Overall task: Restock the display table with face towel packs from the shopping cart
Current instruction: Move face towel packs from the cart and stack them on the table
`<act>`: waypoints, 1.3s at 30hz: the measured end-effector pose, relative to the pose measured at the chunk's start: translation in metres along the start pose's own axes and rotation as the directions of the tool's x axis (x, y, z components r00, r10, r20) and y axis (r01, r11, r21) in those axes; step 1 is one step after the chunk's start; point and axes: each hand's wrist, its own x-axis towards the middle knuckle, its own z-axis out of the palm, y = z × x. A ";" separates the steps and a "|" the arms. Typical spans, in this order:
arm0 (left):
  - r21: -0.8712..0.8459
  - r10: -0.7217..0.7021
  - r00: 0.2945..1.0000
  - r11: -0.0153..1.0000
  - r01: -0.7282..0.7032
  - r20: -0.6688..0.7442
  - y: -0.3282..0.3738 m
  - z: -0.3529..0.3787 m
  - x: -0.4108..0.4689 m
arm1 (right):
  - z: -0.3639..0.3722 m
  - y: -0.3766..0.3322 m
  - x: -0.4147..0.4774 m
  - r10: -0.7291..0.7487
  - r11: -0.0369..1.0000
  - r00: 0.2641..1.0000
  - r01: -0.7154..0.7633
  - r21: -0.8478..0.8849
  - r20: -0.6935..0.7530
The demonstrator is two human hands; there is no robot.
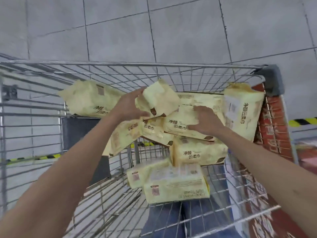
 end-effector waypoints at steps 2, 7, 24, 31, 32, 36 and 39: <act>0.049 0.011 0.999 0.999 -0.012 0.031 -0.002 0.002 0.017 | 0.010 0.011 0.013 -0.021 0.993 1.000 0.018 -0.114 -0.022; 0.051 0.046 0.991 0.997 -0.052 0.125 -0.015 0.008 0.045 | 0.025 0.022 0.024 -0.041 0.991 0.991 0.024 -0.132 -0.127; 0.125 0.180 0.968 0.971 -0.203 0.173 -0.020 0.011 0.054 | 0.013 0.009 0.038 -0.064 0.952 0.998 0.070 -0.297 0.027; 0.351 0.298 0.942 0.874 -0.335 0.158 -0.019 0.015 0.047 | 0.014 0.017 0.027 -0.077 0.972 0.997 0.074 -0.222 -0.006; 0.366 0.320 0.932 0.858 -0.360 0.168 -0.018 0.014 0.045 | 0.013 0.019 0.025 -0.081 0.973 0.997 0.076 -0.217 -0.015; 0.215 0.368 0.927 0.902 -0.374 0.069 -0.003 0.014 0.029 | 0.005 0.025 0.012 -0.097 0.988 0.990 0.085 -0.126 -0.098; -0.111 0.269 0.954 0.952 -0.284 -0.129 0.006 0.008 0.010 | -0.005 0.022 -0.001 -0.120 0.993 0.975 0.118 -0.021 -0.188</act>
